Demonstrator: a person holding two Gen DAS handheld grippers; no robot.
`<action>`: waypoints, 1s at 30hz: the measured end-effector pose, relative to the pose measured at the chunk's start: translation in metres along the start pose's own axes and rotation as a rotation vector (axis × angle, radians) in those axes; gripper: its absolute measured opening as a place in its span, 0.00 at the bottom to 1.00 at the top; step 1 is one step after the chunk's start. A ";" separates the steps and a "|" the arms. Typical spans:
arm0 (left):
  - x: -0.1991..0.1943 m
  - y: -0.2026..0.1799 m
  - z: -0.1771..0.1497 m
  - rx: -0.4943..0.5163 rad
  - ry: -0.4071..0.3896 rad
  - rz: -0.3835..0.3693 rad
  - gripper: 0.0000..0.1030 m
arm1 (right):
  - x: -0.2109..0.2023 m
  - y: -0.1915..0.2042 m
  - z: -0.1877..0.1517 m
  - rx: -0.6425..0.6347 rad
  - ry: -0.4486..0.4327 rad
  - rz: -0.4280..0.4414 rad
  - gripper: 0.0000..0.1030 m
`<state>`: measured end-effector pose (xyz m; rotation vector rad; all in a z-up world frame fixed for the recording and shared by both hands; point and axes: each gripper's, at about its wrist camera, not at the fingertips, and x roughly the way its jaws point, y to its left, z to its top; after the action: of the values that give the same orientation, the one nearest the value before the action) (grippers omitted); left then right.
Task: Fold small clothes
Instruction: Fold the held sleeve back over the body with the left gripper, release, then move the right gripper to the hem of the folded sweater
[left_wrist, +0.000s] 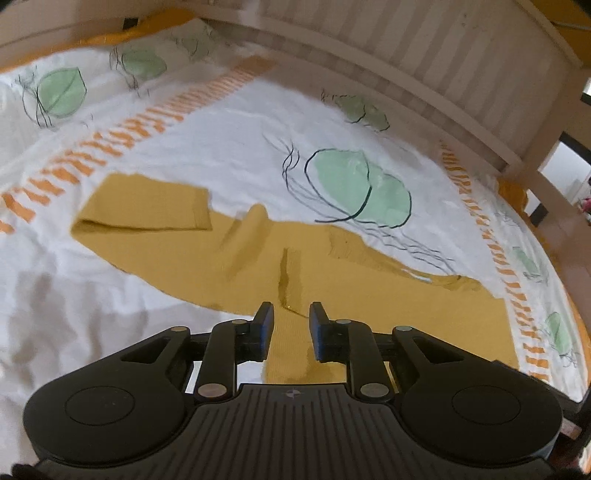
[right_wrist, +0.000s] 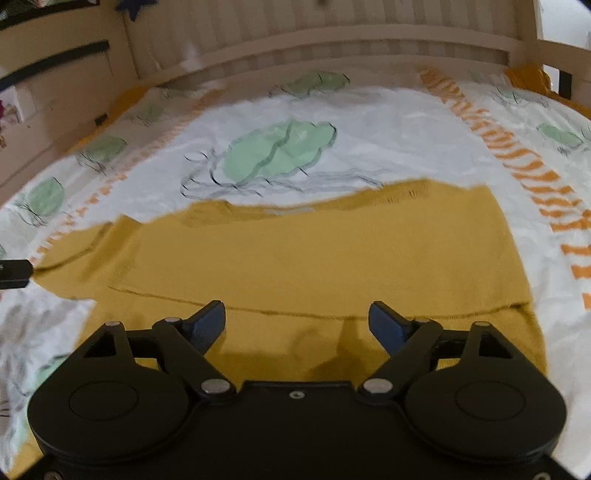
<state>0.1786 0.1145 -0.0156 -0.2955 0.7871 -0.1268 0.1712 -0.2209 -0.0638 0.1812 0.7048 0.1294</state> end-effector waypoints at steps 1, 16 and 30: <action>-0.004 -0.003 0.001 0.003 -0.003 -0.001 0.20 | -0.005 0.002 0.003 -0.003 -0.007 0.011 0.83; -0.080 -0.048 0.005 0.084 -0.112 -0.074 0.22 | -0.074 0.032 0.048 0.025 -0.076 0.159 0.84; -0.041 -0.036 -0.027 0.148 -0.122 0.013 0.24 | -0.078 0.074 0.053 -0.125 -0.067 0.115 0.61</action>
<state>0.1309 0.0836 0.0054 -0.1561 0.6543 -0.1530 0.1429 -0.1693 0.0402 0.1059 0.6179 0.2753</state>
